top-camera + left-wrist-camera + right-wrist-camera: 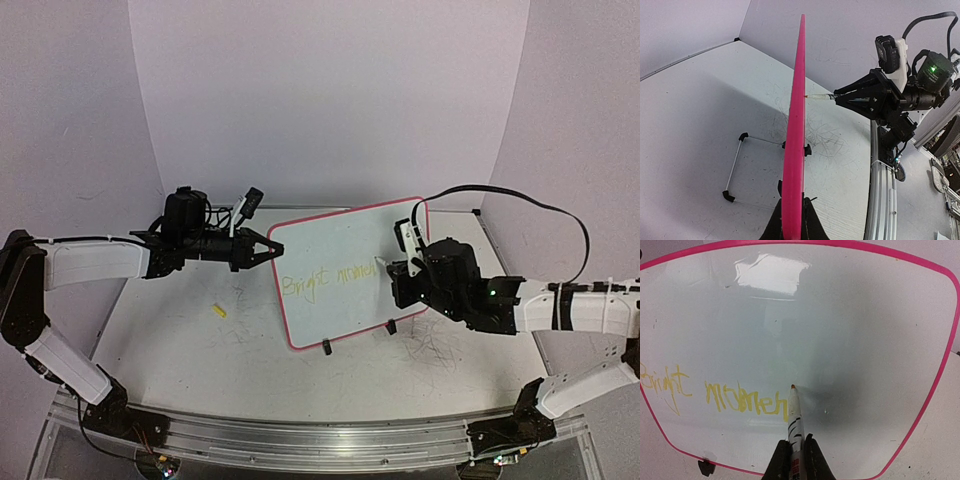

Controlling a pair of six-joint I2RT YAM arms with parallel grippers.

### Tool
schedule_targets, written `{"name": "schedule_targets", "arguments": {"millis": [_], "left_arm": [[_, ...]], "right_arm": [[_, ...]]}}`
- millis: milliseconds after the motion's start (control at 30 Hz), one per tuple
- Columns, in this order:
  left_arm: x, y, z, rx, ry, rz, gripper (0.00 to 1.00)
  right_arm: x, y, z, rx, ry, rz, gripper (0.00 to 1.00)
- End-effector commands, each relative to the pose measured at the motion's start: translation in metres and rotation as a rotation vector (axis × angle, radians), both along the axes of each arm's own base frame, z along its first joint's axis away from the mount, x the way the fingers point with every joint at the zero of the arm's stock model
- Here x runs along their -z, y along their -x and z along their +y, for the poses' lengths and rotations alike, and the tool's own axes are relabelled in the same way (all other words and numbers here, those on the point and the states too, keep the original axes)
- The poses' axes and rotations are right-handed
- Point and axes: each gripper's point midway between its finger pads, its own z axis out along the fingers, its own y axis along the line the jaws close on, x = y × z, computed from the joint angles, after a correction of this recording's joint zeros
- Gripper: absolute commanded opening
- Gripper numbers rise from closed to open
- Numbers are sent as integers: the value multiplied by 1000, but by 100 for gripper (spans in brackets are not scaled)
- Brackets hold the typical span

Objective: Write a sentence on the whiteboard

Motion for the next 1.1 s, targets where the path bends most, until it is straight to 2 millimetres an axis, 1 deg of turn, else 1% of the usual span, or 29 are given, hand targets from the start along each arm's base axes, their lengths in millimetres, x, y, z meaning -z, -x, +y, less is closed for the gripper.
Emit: {"name": "schedule_targets", "arguments": {"millis": [0, 167, 300, 567, 900, 1067], "left_arm": [[21, -3, 2, -5, -91, -56, 0], [20, -3, 2, -5, -89, -58, 0], [20, -2, 2, -3, -89, -57, 0], [21, -2, 2, -3, -89, -56, 0], [21, -3, 1, -2, -90, -55, 0], [22, -2, 1, -2, -90, -54, 0]], "right_arm": [[-25, -12, 1, 38, -45, -62, 0], [-11, -10, -3, 45, -17, -35, 0], [3, -6, -4, 32, 4, -2, 0], [24, 0, -4, 22, 23, 54, 0], [38, 6, -10, 27, 22, 96, 0], [36, 4, -14, 51, 26, 85, 0]]}}
